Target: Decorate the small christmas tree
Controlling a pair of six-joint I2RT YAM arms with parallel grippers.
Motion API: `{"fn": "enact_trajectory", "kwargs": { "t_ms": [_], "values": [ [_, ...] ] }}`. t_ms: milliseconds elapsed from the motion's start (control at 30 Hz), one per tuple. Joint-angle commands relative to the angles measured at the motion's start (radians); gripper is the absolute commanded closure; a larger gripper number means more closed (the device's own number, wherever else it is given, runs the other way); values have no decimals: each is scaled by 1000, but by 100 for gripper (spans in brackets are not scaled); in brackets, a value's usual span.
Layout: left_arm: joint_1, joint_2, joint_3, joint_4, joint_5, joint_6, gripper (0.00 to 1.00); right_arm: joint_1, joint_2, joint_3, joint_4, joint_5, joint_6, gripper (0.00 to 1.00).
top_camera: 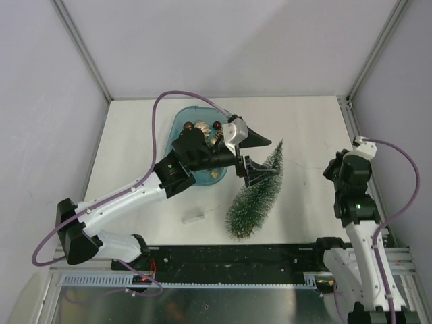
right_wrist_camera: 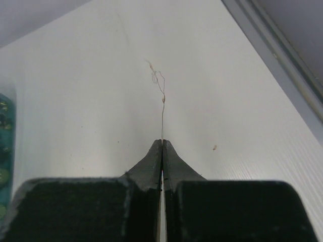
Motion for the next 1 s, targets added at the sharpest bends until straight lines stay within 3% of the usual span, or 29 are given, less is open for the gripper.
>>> {"fn": "enact_trajectory", "kwargs": {
  "t_ms": [0, 67, 200, 433, 567, 967],
  "values": [
    [-13, 23, 40, 43, -44, 20, 2, -5, -174, 17, -112, 32, 7, 100],
    [-14, 33, 39, 45, -56, 19, 2, -2, -249, 20, -164, 17, 10, 100],
    [-15, 53, 45, 50, -78, 13, 11, 142, -378, 33, -188, 28, 40, 100],
    [-15, 61, 46, 84, -163, 35, 72, 244, -421, 62, -230, -26, 85, 100],
    [-4, 39, 37, 111, -240, 103, 96, 246, -421, 83, -234, -24, 79, 100],
    [91, -69, -77, 142, -332, 164, 100, 247, -304, 143, -230, 136, -6, 100]
  ]
}}
